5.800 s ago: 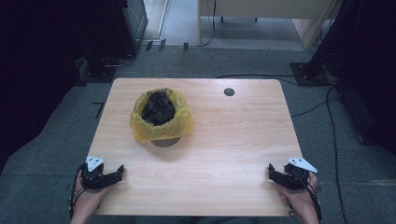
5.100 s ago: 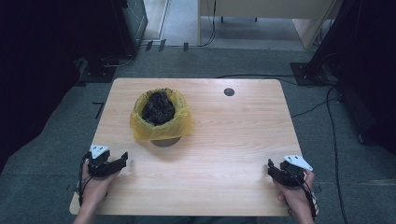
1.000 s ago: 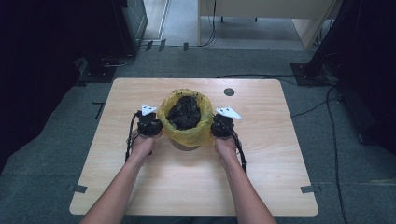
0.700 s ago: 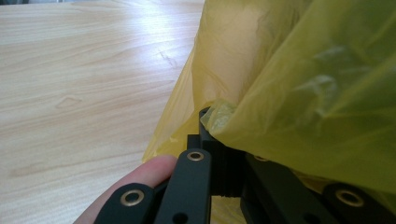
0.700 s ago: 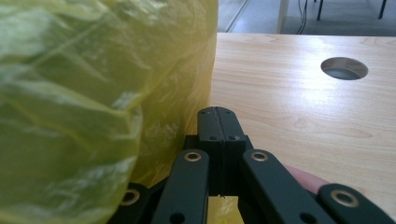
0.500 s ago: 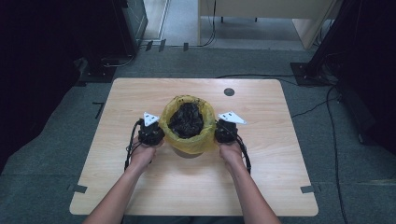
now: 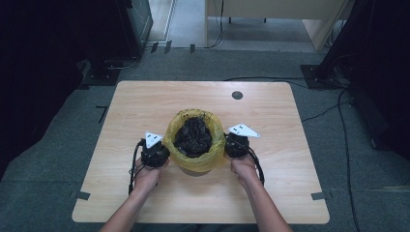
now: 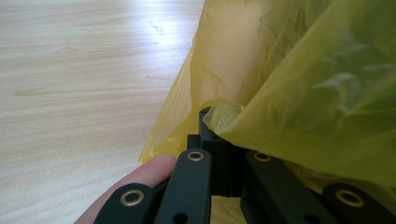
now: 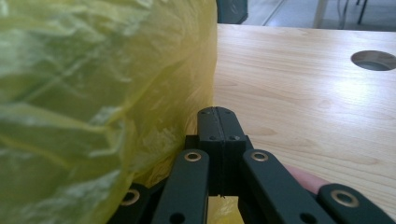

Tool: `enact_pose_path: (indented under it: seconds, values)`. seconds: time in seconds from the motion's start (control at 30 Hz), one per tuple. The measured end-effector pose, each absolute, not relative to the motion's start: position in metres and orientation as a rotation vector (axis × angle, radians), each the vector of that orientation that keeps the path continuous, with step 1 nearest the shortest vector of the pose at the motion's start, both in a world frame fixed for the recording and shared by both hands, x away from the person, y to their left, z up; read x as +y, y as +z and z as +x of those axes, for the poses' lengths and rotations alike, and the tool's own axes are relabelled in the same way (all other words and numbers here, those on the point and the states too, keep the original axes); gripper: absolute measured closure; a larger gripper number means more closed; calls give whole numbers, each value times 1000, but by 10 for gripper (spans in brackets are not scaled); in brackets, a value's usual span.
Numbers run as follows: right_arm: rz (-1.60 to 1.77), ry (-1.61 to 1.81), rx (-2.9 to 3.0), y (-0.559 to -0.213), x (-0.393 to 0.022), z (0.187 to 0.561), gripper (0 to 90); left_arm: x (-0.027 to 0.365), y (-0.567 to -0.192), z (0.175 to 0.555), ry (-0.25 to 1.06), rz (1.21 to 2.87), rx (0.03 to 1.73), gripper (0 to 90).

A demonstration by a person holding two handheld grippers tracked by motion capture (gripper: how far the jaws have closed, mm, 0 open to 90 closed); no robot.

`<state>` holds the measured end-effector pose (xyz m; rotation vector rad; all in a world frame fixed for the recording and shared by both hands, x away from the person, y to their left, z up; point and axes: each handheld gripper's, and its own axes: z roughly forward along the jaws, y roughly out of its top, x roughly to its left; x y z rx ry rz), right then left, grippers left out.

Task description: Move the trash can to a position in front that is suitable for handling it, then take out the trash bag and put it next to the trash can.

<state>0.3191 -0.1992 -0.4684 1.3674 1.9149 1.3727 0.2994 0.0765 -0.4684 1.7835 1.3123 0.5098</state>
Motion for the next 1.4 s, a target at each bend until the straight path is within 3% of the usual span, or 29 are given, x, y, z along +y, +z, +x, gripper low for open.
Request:
enact_pose_path:
  seconds: [0.33,0.43,0.47,0.57,0.6,0.7,1.03,1.4]
  values:
    - [1264,1440,1992,-464,-201,304,900,79,-469,268,547,1758,1324,895]
    - [1248,1399,1978,-459,-203,299,843,87,-468,263,604,1728,1335,638]
    - [1240,1385,1969,-456,-205,297,820,93,-468,263,600,1718,1347,638]
    - [1276,1373,1921,-451,-219,290,790,112,-470,263,603,1702,1373,525]
    - [1301,1370,1882,-449,-228,285,722,118,-472,263,591,1702,1385,501]
    - [1319,1370,1847,-448,-237,278,695,131,-478,262,576,1714,1402,458]
    - [1427,1379,1820,-483,-262,229,449,136,-504,252,571,1834,1408,366]
    - [1440,1316,1915,-500,-254,215,365,112,-510,249,588,1945,1342,294]
